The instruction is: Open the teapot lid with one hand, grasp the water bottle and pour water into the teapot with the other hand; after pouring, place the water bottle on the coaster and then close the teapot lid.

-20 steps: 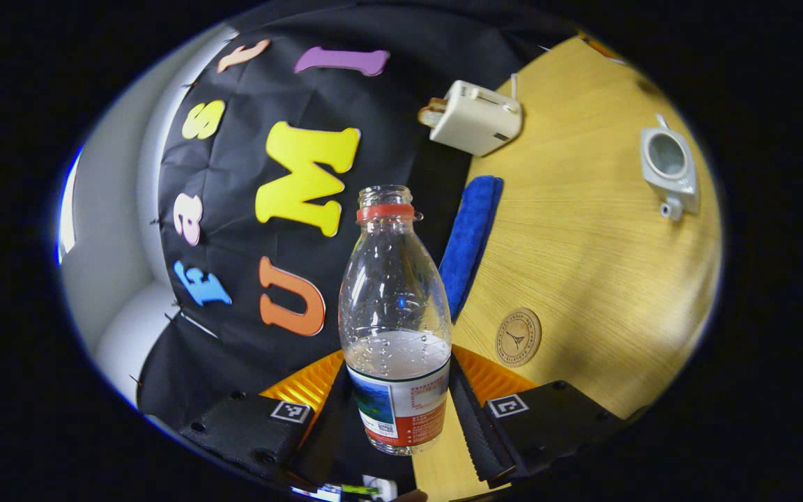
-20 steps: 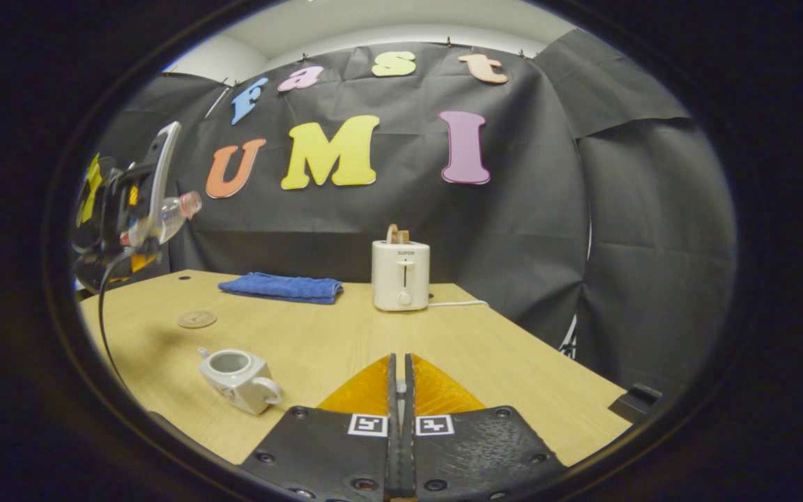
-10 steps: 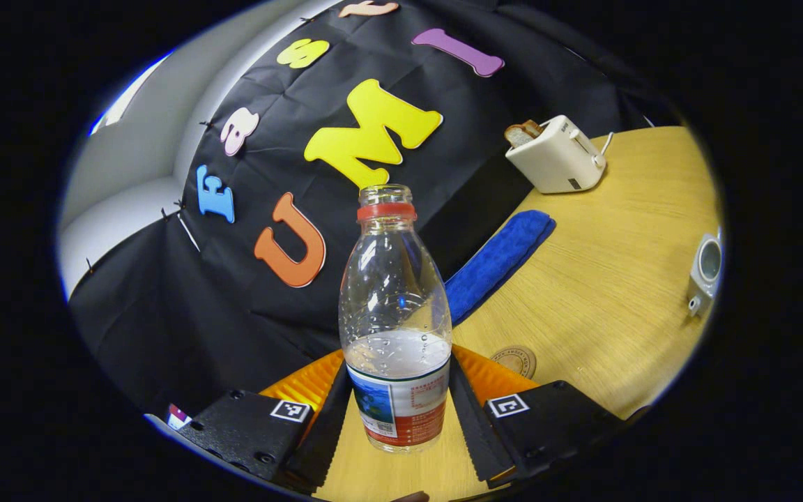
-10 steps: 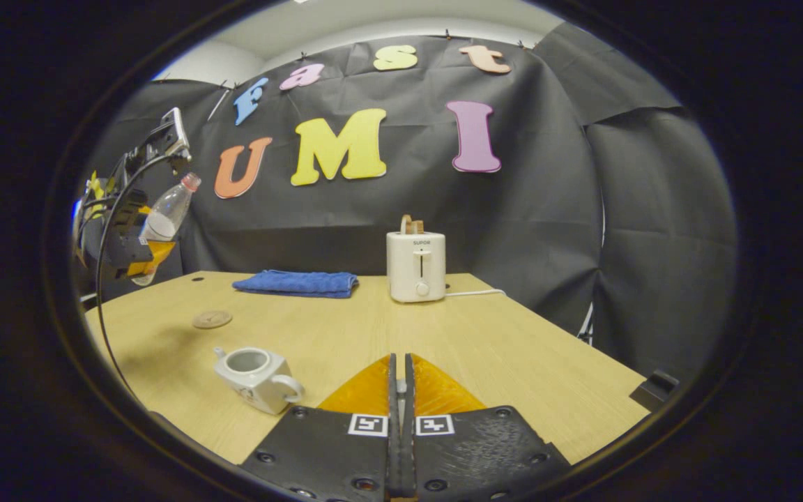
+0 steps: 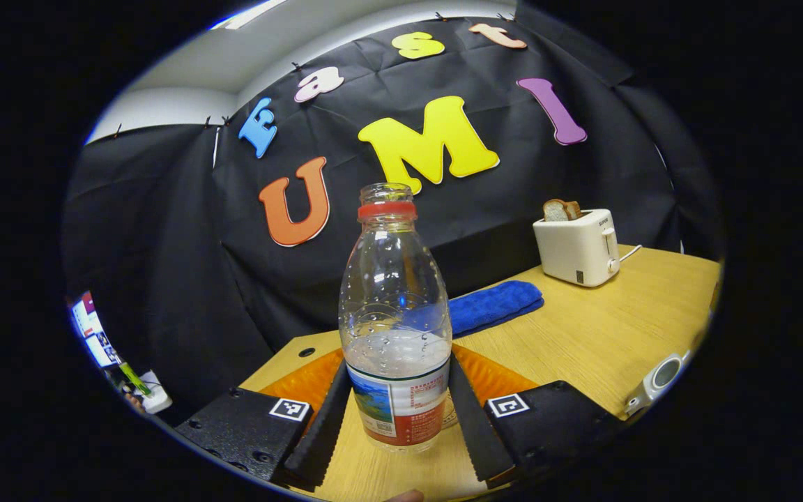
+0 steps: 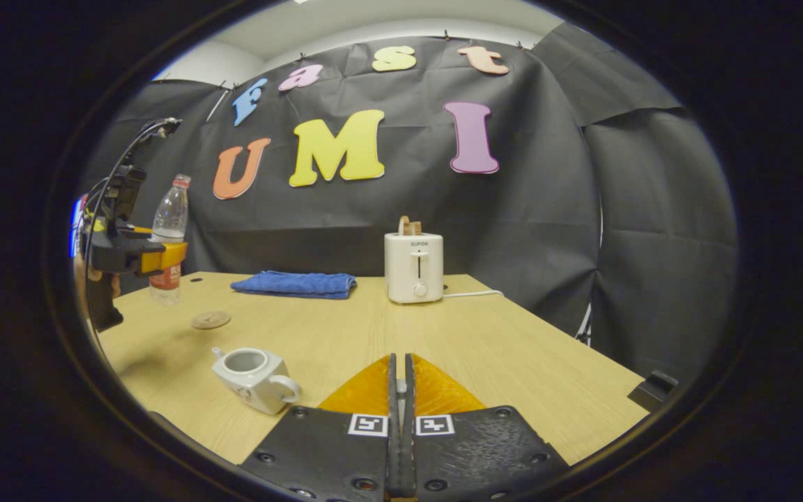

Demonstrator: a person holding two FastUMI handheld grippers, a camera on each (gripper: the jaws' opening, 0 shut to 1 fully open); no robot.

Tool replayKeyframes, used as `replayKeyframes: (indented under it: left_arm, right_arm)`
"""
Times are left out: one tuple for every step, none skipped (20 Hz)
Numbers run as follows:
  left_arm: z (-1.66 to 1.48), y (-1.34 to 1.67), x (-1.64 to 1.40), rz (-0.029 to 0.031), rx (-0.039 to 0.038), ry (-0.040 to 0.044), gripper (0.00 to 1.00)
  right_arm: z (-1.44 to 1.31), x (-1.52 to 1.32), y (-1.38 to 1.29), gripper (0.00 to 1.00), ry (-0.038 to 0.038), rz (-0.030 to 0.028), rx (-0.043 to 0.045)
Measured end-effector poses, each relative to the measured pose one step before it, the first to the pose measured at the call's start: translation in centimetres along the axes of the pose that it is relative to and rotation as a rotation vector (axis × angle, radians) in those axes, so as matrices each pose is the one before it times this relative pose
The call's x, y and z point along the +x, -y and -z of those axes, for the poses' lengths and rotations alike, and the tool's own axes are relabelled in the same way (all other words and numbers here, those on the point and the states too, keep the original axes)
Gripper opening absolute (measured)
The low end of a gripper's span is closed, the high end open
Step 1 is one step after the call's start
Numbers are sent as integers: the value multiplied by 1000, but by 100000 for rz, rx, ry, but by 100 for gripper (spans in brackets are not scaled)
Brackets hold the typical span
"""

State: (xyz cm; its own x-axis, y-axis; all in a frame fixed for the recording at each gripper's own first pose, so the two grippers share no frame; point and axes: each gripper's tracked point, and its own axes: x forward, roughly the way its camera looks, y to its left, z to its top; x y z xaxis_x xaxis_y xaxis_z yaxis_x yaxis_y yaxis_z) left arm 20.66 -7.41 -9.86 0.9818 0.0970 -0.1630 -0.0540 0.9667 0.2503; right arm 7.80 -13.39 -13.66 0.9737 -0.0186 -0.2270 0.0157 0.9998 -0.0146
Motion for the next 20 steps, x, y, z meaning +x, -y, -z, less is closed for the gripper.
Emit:
replayKeyframes:
  left_arm:
    - [404, 207, 454, 1620, -3665, -495, 77]
    - [427, 24, 246, 863, -3274, -682, 77]
    - [167, -269, 344, -1014, -1985, 676, 78]
    - [195, -161, 569, -154, -1720, 785, 78]
    - [113, 6, 532, -267, -1851, 777, 78]
    - [-164, 15, 580, 610, -1676, 602, 78]
    - [65, 29, 494, 821, -1949, 703, 78]
    - [312, 566, 513, 1417, -1980, 368, 78]
    - [318, 115, 534, 1148, -1854, -591, 78]
    - [396, -197, 454, 595, -1589, -1301, 78]
    - [420, -393, 317, -684, -1199, -1249, 79]
    - [385, -367, 453, -479, -1114, -1165, 79]
    - [457, -174, 301, 9, -1657, -1116, 79]
    - [220, 73, 328, 1070, -1673, -837, 80]
    - [181, -59, 198, 1156, -1308, -311, 80]
    - [-98, -81, 137, 606, -290, 506, 80]
    - [-59, -164, 222, -207, 535, 375, 80]
    - [-40, -234, 309, -425, 678, 409, 80]
    - [142, -3, 169, 335, 403, -93, 81]
    - [251, -37, 106, -3, 569, -97, 81]
  right_arm:
    - [-115, -74, -157, 1, 164, -194, -190]
    - [-13, -96, -57, 0, 186, -159, -346]
    - [-152, -134, -26, 0, 556, 89, -159]
    - [-282, -146, 93, 0, 880, 310, 227]
    - [-243, -51, 72, 0, 922, 189, 277]
    - [-104, -62, -7, 0, 433, 159, 199]
    - [47, -28, 42, 0, -13, 25, 215]
    - [40, -31, -5, 0, -203, -214, 88]
    - [-33, 22, -1, 0, -12, -30, -47]
    - [20, 26, 96, 0, -17, 294, -190]
    - [89, 91, 78, 0, -205, 323, -10]
    - [105, 50, -73, 0, -305, 126, 121]
    - [174, 43, -72, 0, -396, -30, 40]
    - [137, 21, -59, 0, -345, -17, -168]
    - [20, 13, -95, 0, -64, 50, -286]
    - [14, 26, -92, 0, -36, 52, -362]
    - [64, 35, -174, 0, -39, -50, -299]
    - [206, 64, -234, 0, -410, -237, -640]
    - [176, 31, -327, 0, -334, -246, -741]
    - [-118, -65, -207, 0, 182, -135, -699]
